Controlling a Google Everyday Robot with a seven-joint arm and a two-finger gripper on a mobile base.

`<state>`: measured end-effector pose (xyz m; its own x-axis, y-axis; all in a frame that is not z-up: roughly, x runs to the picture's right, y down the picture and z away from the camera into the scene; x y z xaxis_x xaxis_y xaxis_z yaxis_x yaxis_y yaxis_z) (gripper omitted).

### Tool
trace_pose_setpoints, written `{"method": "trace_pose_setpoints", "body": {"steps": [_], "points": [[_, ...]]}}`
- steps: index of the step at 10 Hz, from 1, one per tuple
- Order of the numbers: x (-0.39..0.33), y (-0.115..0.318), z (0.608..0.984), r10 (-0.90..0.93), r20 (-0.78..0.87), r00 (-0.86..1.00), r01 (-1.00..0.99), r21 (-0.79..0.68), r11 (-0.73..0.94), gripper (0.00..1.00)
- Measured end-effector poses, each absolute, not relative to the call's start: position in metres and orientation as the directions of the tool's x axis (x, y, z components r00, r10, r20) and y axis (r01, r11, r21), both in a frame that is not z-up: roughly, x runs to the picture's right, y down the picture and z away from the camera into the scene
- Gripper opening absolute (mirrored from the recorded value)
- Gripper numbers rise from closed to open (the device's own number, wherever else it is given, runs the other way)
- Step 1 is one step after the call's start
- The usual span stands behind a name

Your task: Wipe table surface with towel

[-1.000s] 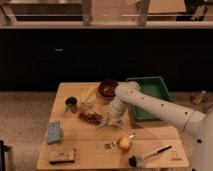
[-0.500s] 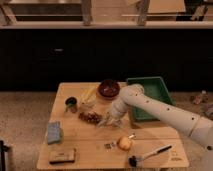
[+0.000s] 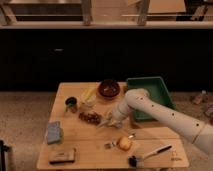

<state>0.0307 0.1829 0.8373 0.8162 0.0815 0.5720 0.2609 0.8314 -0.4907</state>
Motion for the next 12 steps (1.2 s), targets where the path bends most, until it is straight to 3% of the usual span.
{"method": "trace_pose_setpoints", "body": {"steps": [7, 12], "points": [[0.039, 0.159, 0.864, 0.034, 0.494, 0.869, 0.26, -0.514, 0.817, 0.0], [0.009, 0.167, 0.872, 0.022, 0.594, 0.805, 0.357, -0.513, 0.781, 0.0]]}}
